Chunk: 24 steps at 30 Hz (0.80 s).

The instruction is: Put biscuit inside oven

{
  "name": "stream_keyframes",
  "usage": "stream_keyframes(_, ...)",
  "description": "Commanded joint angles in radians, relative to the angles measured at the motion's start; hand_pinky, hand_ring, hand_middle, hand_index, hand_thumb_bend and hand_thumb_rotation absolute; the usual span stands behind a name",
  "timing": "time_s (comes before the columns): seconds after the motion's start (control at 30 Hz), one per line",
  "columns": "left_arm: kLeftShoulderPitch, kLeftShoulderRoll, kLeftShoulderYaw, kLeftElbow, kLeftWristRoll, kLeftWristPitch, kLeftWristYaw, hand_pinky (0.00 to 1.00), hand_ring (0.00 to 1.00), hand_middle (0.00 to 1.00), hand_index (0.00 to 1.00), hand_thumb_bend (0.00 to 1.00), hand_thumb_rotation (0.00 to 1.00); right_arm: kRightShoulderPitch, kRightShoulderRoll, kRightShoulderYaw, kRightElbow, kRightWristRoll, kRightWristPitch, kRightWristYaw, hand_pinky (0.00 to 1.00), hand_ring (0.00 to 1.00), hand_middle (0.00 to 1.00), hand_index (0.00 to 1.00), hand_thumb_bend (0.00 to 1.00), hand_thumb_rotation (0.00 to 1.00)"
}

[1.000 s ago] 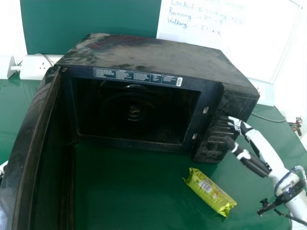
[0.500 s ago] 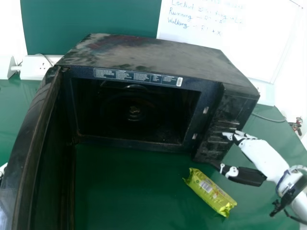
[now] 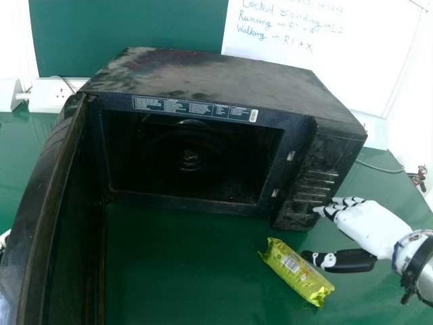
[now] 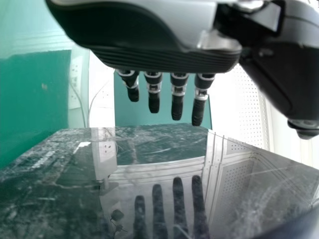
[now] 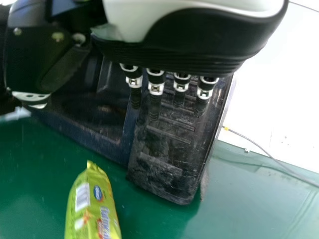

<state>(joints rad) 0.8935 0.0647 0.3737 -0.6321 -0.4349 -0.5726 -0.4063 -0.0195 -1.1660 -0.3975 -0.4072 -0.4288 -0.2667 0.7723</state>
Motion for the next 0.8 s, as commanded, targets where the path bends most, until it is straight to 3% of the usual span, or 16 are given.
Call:
stream_keyframes(0.0, 0.018, -0.001, -0.006, -0.018, 0.002, 0.005, 0.006, 0.74, 0.79, 0.83, 0.81, 1.0, 0.91, -0.009, -0.036, 0.013, -0.015, -0.004, -0.003, 0.028, 0.97, 0.9, 0.92, 0.98, 0.81, 1.0)
stream_keyframes(0.1, 0.014, 0.004, -0.007, -0.013, -0.004, 0.0, -0.002, 0.72, 0.78, 0.82, 0.79, 1.0, 0.88, -0.004, -0.036, 0.025, -0.016, -0.024, -0.002, 0.032, 0.97, 0.91, 0.92, 0.98, 0.8, 1.0)
stream_keyframes(0.3, 0.015, 0.002, -0.007, -0.015, 0.001, -0.001, 0.0, 0.82, 0.79, 0.83, 0.79, 1.0, 0.85, 0.005, -0.032, 0.052, -0.012, -0.06, 0.003, 0.043, 0.97, 0.9, 0.92, 0.98, 0.82, 1.0)
stream_keyframes(0.47, 0.013, 0.004, -0.007, -0.009, -0.002, -0.002, -0.002, 0.89, 0.82, 0.85, 0.81, 1.0, 0.87, 0.009, -0.035, 0.078, -0.015, -0.082, 0.005, 0.064, 0.97, 0.9, 0.91, 0.98, 0.83, 1.0)
stream_keyframes(0.6, 0.022, 0.001, -0.008, -0.019, 0.005, 0.005, 0.002, 0.89, 0.82, 0.85, 0.82, 1.0, 0.88, 0.011, -0.02, 0.093, -0.018, -0.097, 0.011, 0.064, 0.97, 0.9, 0.91, 0.98, 0.82, 1.0)
stream_keyframes(0.67, 0.02, 0.003, -0.01, -0.015, -0.003, 0.001, -0.003, 0.82, 0.8, 0.83, 0.79, 1.0, 0.87, 0.016, -0.001, 0.097, -0.008, -0.097, 0.004, 0.043, 0.96, 0.9, 0.91, 0.97, 0.82, 1.0)
stream_keyframes(0.77, 0.02, 0.001, -0.008, -0.015, 0.002, 0.001, 0.0, 0.85, 0.81, 0.84, 0.8, 1.0, 0.88, 0.016, 0.012, 0.114, -0.002, -0.105, 0.014, 0.032, 0.97, 0.91, 0.91, 0.98, 0.83, 1.0)
